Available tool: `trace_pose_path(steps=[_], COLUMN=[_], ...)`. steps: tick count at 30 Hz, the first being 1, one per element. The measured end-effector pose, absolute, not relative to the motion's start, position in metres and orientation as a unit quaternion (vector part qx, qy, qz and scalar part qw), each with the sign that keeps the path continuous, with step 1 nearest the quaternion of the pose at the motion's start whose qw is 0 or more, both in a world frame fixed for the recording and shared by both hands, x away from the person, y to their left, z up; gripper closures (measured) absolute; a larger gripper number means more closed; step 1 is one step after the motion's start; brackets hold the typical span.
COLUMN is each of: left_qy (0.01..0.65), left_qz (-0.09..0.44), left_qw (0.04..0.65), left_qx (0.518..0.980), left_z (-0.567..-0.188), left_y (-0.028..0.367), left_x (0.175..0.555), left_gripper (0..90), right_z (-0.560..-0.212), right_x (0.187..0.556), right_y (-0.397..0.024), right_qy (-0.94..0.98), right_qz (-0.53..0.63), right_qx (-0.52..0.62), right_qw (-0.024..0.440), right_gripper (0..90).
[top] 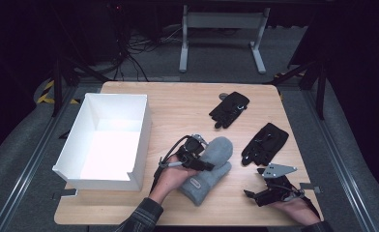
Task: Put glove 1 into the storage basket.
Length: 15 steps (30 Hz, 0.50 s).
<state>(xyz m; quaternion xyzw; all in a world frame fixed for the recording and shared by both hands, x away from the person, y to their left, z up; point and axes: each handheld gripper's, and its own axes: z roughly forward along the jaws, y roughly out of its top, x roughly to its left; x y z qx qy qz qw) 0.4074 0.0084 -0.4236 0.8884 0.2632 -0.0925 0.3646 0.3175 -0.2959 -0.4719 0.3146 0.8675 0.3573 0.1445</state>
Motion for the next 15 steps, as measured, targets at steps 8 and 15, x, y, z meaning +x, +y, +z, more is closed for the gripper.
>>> trace_pose_path(steps=[8,15], left_qy=[0.261,0.275], left_qz=[-0.069,-0.050], left_qw=[0.374,0.385], left_qx=[0.887,0.879], left_z=[-0.402,-0.379], left_y=[0.017,0.029], left_x=[0.404,0.403], left_gripper=[72.1,72.2], right_z=[-0.472,-0.472], right_x=[0.317,0.317], right_y=[-0.296,-0.296], right_qy=[0.867,0.868], right_qz=[0.357,0.357], right_qx=[0.315,0.315], right_qw=[0.145,0.144], right_gripper=[3.3,3.3])
